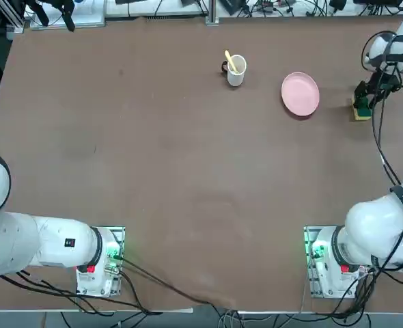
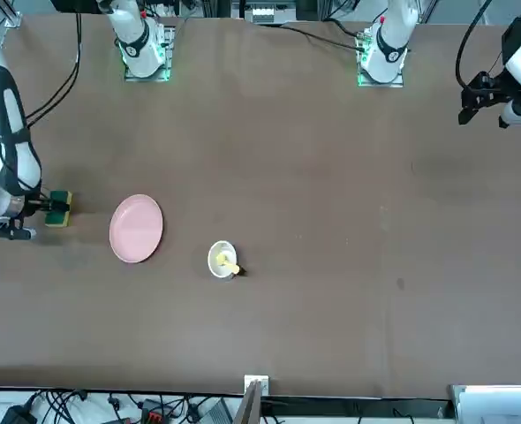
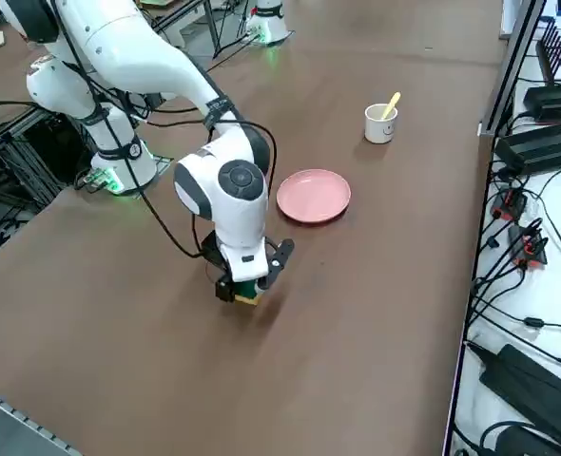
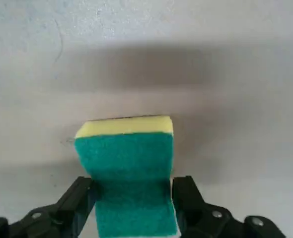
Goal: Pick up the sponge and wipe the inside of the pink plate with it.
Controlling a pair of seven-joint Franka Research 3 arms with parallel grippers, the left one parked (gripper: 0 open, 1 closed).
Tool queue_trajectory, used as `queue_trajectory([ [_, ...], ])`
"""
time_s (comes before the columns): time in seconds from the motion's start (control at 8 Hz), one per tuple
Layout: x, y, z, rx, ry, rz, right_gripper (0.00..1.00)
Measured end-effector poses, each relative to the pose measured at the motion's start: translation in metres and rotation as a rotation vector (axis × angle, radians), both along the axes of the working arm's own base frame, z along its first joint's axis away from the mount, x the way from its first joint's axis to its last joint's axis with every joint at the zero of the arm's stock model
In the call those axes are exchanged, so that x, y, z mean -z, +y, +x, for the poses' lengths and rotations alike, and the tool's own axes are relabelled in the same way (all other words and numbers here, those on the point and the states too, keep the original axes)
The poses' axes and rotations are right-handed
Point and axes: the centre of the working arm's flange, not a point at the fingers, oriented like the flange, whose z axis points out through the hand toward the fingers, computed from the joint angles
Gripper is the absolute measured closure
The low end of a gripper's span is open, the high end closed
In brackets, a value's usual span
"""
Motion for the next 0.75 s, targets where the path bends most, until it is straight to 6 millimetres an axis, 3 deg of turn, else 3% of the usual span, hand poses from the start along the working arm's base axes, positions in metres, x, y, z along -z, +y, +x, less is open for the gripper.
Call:
queue_trajectory([
  [0.12,0.001,0.000,0.000,0.000,0.001,0.000,0.17],
  [0.25,0.001,0.000,0.000,-0.001,-0.001,0.000,0.41],
  [0.75,-0.021,0.007,0.019,-0.018,-0.051,-0.012,0.46],
])
